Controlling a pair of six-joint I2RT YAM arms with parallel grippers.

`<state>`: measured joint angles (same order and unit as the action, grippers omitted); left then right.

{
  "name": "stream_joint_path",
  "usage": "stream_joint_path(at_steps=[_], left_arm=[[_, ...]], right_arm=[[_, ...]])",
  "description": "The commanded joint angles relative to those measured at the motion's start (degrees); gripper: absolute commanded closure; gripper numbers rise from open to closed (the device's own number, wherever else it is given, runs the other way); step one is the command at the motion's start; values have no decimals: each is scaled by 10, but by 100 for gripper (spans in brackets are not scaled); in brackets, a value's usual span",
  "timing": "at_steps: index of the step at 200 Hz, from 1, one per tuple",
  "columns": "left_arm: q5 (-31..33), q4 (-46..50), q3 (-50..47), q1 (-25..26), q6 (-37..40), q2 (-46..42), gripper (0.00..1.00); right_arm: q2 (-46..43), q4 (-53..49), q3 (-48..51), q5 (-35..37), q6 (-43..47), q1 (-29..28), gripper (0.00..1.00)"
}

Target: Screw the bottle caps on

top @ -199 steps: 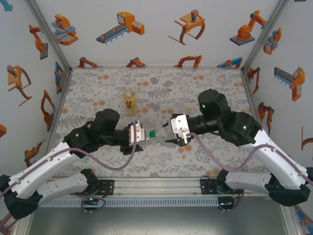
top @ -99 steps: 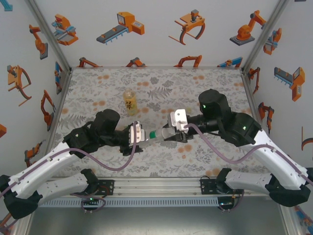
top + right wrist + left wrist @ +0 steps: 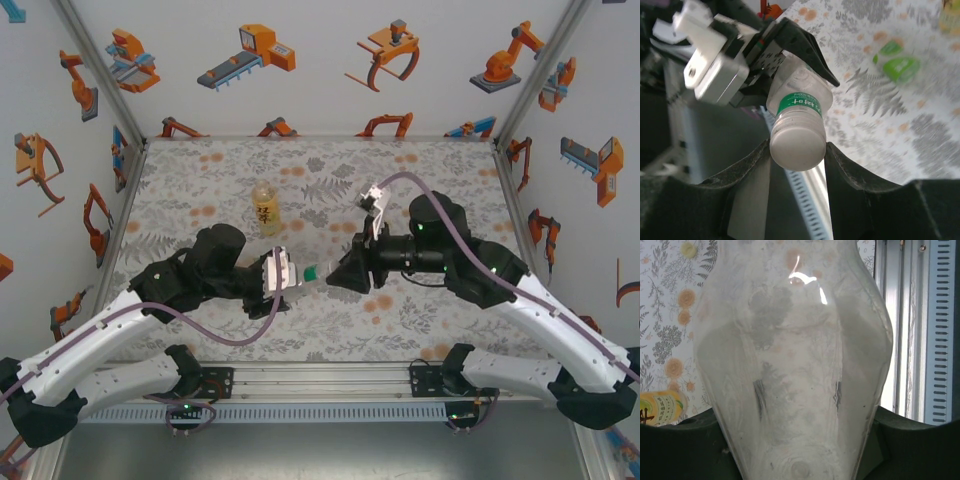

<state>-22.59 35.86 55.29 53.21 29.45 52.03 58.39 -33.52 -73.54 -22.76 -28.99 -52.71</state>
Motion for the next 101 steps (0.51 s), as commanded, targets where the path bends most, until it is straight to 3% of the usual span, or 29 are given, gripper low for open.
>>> stream_joint_path(at_steps=[1, 54, 101], left_arm=[[-12, -29, 12, 4, 2, 6, 100], [-11, -37, 12, 6, 4, 16, 100], [-11, -40, 12, 7, 5, 19, 100]], right_arm=[[30, -35, -33, 26, -224, -4, 91], [44, -44, -29, 16, -450, -3, 88], [46, -58, -18, 30, -502, -4, 86]])
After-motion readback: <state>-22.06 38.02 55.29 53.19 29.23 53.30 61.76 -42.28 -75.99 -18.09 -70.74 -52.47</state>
